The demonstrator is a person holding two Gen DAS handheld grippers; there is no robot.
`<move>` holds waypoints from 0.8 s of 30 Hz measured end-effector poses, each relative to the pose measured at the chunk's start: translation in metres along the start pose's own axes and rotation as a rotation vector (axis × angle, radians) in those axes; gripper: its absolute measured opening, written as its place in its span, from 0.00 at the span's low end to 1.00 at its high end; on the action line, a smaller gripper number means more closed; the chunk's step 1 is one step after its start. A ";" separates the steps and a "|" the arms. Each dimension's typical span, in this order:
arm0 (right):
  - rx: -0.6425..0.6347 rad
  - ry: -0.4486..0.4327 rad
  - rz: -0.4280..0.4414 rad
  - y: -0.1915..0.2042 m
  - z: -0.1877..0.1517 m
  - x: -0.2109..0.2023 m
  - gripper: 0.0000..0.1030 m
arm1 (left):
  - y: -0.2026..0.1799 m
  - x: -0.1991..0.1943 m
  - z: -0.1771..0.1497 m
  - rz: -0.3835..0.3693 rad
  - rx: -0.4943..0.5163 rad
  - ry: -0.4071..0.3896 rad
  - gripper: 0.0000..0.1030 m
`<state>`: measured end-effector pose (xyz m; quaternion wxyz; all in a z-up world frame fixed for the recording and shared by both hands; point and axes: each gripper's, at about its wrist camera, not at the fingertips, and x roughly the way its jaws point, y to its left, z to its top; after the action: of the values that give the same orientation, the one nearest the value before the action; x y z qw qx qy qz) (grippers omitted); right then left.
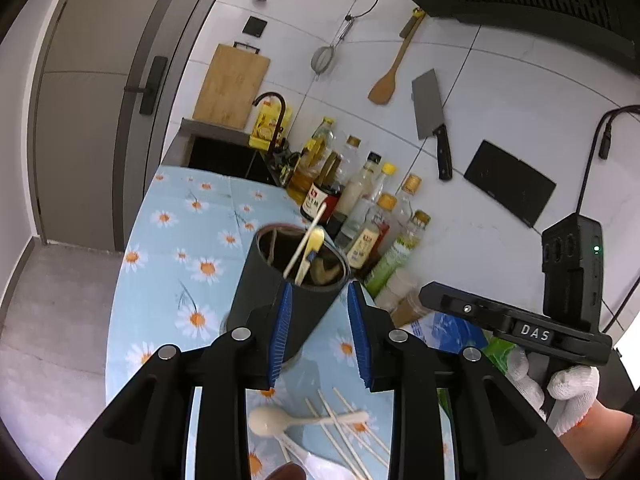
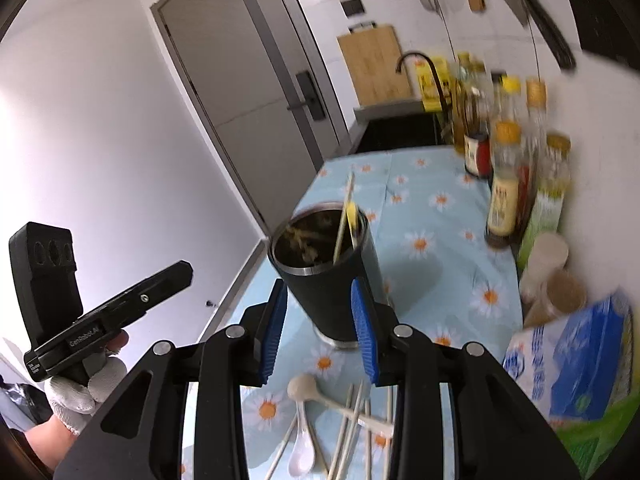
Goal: Organize utensils
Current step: 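Grasp another chopstick with the right gripper while the left gripper approaches the white ladle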
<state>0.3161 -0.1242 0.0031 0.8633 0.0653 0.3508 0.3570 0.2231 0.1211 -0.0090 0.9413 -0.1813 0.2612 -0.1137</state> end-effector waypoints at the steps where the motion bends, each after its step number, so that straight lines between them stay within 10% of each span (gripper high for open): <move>1: 0.009 0.019 0.003 -0.002 -0.006 0.001 0.34 | 0.000 0.000 -0.004 -0.002 -0.004 0.010 0.27; 24: 0.185 0.421 0.061 -0.042 -0.119 0.061 0.26 | 0.020 0.008 -0.089 0.023 -0.115 0.223 0.27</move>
<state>0.2928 -0.1308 -0.1351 0.7502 0.0790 0.5522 0.3549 0.1851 0.1114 -0.0913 0.8957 -0.2182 0.3724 -0.1070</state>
